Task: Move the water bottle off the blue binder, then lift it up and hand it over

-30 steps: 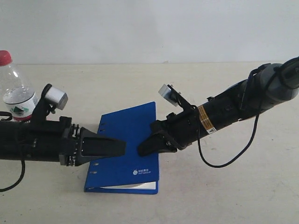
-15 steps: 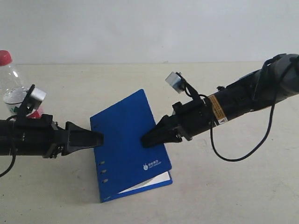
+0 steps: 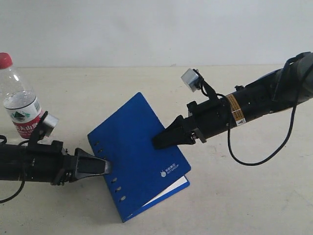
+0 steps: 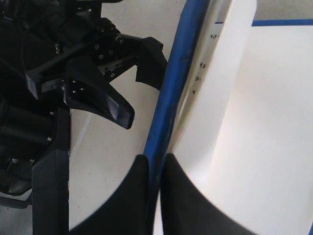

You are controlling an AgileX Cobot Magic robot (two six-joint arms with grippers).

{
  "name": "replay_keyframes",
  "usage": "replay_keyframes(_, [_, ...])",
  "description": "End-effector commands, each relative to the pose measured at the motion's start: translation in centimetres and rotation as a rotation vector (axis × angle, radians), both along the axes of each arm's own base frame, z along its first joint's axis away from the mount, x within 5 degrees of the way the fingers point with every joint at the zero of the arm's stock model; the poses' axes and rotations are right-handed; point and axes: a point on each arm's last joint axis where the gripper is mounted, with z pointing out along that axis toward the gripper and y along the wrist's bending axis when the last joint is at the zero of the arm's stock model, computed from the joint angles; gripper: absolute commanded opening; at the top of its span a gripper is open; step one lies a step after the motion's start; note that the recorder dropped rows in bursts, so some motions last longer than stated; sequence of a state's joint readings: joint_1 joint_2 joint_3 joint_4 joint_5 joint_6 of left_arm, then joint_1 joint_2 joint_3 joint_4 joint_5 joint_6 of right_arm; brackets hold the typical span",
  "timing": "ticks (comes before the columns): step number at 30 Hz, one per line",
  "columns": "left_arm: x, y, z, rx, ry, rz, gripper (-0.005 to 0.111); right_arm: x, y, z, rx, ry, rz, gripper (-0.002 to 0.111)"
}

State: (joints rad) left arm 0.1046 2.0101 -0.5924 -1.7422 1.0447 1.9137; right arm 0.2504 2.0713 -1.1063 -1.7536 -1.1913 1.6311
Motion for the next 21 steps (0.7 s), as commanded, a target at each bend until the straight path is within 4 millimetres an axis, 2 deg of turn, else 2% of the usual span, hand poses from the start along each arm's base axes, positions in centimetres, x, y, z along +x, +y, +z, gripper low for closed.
replay_keyframes(1, [0.0,0.0,-0.5,-0.016,0.003,-0.008,0.064,0.2,0.0,1.0,0.058,-0.025,-0.014,0.0])
replay_keyframes(6, [0.2,0.0,-0.4,-0.02,-0.005,-0.009,0.061,0.4,0.0,1.2,0.078,-0.016,-0.042,0.0])
replay_keyframes(16, [2.9,0.3,0.7,-0.012,-0.087,-0.001,0.061,0.3,0.4,1.3,0.085,-0.003,-0.046,0.0])
replay_keyframes(21, [3.4,0.0,1.7,-0.103,-0.098,-0.009,0.061,0.0,0.3,1.0,0.049,0.02,-0.019,0.0])
